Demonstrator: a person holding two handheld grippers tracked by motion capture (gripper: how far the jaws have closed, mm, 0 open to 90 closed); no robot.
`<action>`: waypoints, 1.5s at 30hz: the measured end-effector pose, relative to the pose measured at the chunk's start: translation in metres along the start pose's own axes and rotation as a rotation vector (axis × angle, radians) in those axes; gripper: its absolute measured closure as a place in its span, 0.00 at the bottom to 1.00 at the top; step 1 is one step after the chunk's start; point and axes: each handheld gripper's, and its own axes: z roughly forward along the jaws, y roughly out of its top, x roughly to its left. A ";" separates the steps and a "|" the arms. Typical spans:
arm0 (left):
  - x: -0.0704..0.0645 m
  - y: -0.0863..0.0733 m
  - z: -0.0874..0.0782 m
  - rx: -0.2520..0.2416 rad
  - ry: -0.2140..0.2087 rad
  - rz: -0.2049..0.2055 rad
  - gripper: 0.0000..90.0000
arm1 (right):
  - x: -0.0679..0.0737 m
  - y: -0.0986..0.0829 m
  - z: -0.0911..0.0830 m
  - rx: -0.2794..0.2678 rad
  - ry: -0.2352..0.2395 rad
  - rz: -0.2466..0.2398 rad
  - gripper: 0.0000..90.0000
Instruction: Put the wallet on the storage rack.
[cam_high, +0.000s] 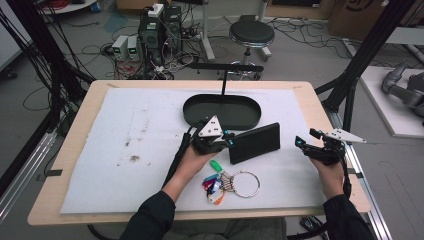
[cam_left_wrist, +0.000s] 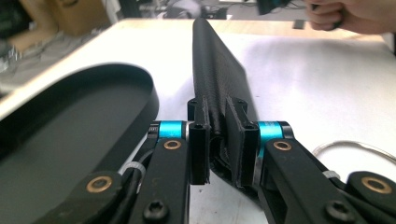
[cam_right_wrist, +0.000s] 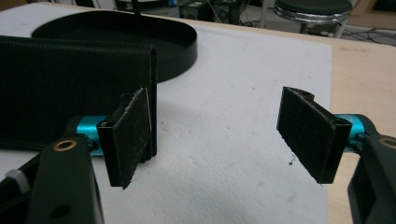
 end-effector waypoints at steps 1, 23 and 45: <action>0.000 0.001 -0.004 -0.007 -0.011 0.016 0.89 | 0.001 0.001 0.000 -0.009 0.010 -0.008 0.29; 0.005 -0.017 -0.047 -0.072 -0.179 0.141 0.89 | 0.061 0.019 0.045 0.043 0.400 -0.201 0.35; 0.026 -0.047 -0.039 -0.012 -0.116 -0.145 0.41 | 0.068 0.017 0.039 0.062 0.554 -0.378 0.82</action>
